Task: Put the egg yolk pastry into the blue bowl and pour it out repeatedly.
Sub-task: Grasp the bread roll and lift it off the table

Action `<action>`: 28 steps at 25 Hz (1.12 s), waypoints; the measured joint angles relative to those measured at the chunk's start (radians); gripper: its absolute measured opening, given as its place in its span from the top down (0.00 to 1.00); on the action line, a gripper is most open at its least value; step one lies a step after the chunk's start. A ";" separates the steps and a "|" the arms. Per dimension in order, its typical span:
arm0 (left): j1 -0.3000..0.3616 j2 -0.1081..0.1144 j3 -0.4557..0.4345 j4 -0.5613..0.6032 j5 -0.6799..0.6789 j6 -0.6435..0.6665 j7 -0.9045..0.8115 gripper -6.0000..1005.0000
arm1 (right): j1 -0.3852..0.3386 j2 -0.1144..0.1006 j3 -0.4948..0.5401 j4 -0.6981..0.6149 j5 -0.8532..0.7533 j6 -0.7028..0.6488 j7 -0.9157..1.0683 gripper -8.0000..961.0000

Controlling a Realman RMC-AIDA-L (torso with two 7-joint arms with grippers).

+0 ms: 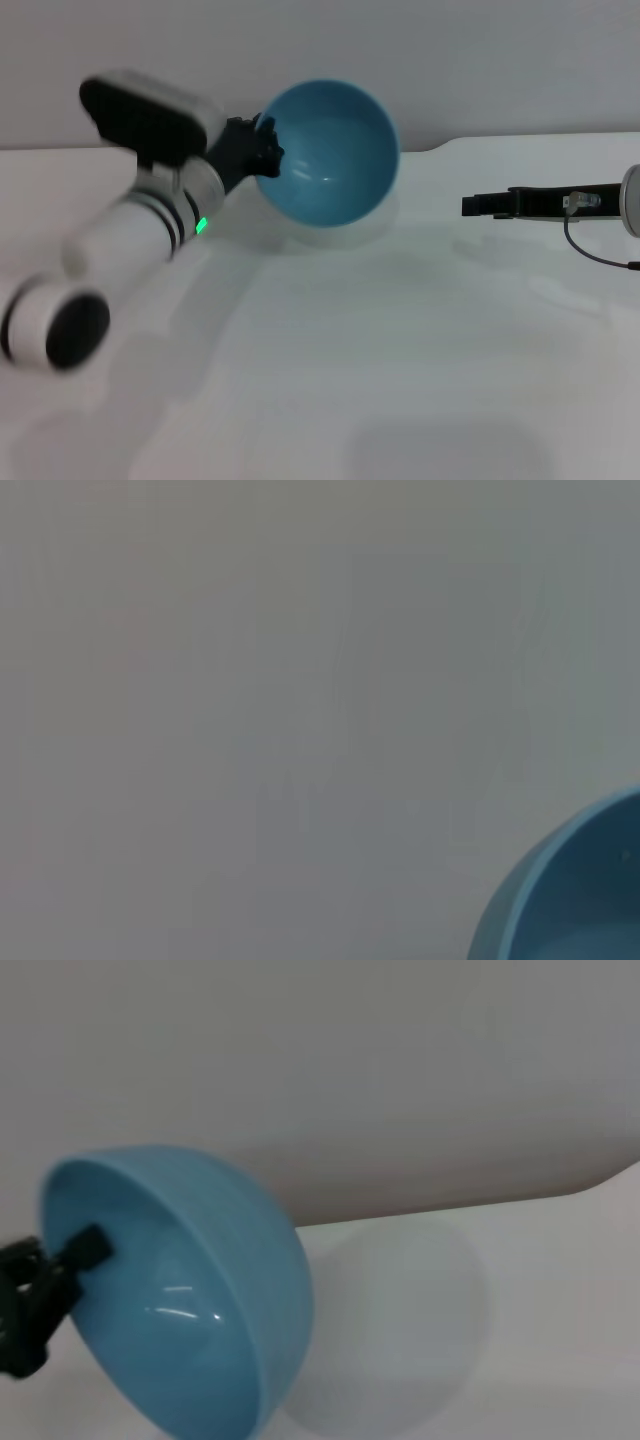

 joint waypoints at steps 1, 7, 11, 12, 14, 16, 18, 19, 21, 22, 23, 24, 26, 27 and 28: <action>-0.008 0.000 -0.072 0.016 0.048 -0.086 0.000 0.99 | -0.001 0.000 0.001 0.000 0.000 0.000 0.000 0.45; -0.002 0.001 -0.374 0.178 0.306 -0.478 0.001 0.99 | -0.005 -0.002 0.004 -0.002 -0.001 0.000 -0.001 0.45; 0.001 0.000 -0.518 0.294 0.413 -0.739 0.001 0.99 | -0.001 -0.005 -0.001 -0.003 -0.014 0.002 -0.001 0.45; 0.001 0.000 -0.549 0.324 0.434 -0.810 0.001 0.99 | 0.002 -0.005 -0.001 -0.003 -0.022 0.004 -0.001 0.45; 0.001 0.000 -0.605 0.383 0.466 -0.948 0.001 0.99 | 0.009 -0.005 -0.004 -0.003 -0.040 0.008 -0.001 0.45; -0.003 0.000 -0.649 0.421 0.496 -1.066 0.001 0.99 | 0.017 -0.005 -0.017 -0.003 -0.049 0.011 -0.001 0.45; -0.007 0.001 -0.683 0.453 0.528 -1.165 -0.002 0.99 | 0.027 -0.005 -0.040 -0.003 -0.051 0.013 0.000 0.45; -0.008 0.000 -0.702 0.481 0.561 -1.240 -0.008 0.99 | 0.033 -0.005 -0.051 -0.003 -0.051 0.013 0.001 0.45; -0.008 -0.001 -0.712 0.504 0.584 -1.299 -0.013 0.99 | 0.048 -0.005 -0.070 -0.003 -0.051 0.013 0.005 0.45; -0.008 -0.002 -0.717 0.515 0.595 -1.340 -0.018 0.99 | 0.060 -0.005 -0.082 -0.003 -0.051 0.013 0.006 0.45; -0.008 -0.002 -0.719 0.524 0.603 -1.372 -0.025 0.99 | 0.070 -0.003 -0.097 -0.003 -0.051 0.012 0.006 0.45; -0.008 -0.002 -0.721 0.531 0.609 -1.403 -0.032 0.99 | 0.084 -0.001 -0.115 -0.003 -0.050 0.009 0.007 0.45; -0.009 -0.001 -0.721 0.544 0.625 -1.450 -0.048 0.99 | 0.113 0.003 -0.158 -0.006 -0.043 0.000 0.007 0.45; -0.010 -0.001 -0.722 0.551 0.633 -1.471 -0.055 0.99 | 0.129 0.005 -0.182 -0.010 -0.037 -0.005 0.007 0.45; -0.011 -0.002 -0.721 0.562 0.644 -1.497 -0.066 0.99 | 0.144 0.006 -0.210 -0.015 -0.027 -0.011 0.007 0.45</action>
